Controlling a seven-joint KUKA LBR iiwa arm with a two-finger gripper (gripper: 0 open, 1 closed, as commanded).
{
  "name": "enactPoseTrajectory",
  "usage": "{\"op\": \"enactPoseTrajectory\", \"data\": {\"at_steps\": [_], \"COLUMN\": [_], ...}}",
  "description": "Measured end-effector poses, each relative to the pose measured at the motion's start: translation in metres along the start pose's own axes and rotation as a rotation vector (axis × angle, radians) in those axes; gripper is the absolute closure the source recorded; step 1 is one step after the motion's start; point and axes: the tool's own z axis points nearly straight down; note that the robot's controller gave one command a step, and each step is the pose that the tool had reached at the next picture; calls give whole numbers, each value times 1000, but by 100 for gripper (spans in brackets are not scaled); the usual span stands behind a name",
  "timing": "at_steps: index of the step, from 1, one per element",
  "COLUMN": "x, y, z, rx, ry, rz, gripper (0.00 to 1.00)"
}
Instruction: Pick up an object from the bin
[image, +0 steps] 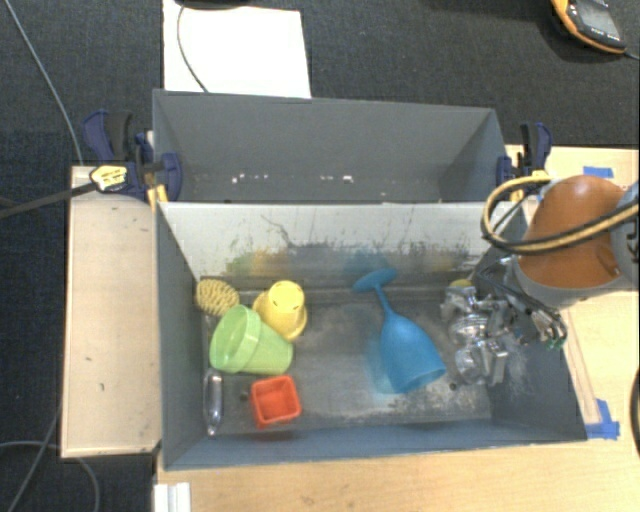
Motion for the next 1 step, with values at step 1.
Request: {"op": "enactPoseTrajectory", "data": {"at_steps": [1], "x": [3], "y": [9], "z": [-18], "rx": [22], "ry": [-14], "rz": [1], "gripper": [0]}}
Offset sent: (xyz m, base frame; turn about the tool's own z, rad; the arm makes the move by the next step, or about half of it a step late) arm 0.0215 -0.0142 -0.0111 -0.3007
